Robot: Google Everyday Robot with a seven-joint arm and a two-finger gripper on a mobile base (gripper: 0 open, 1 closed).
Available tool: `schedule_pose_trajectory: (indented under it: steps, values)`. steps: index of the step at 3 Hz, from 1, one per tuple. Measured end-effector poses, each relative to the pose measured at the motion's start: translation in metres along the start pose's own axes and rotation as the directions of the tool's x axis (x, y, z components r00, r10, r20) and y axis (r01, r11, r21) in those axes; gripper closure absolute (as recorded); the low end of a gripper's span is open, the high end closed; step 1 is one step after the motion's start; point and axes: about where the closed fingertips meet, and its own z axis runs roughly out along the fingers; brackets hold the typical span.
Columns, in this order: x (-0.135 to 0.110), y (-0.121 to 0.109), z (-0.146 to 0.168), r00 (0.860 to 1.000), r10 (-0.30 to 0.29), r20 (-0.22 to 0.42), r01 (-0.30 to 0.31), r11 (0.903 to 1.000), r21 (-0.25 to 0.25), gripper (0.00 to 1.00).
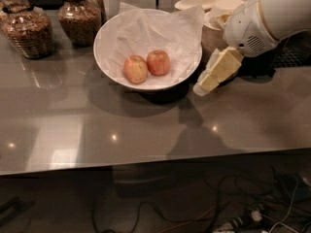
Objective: Pick apple from white bowl
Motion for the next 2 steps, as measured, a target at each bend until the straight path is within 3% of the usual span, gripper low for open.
schedule_pose_trajectory:
  steps: [1, 2]
  values:
    - [-0.039, -0.026, 0.031, 0.993, -0.055, 0.102, 0.056, 0.9984, -0.008, 0.0]
    - [-0.072, -0.06, 0.069, 0.976, -0.142, 0.167, 0.146, 0.9893, -0.008, 0.0]
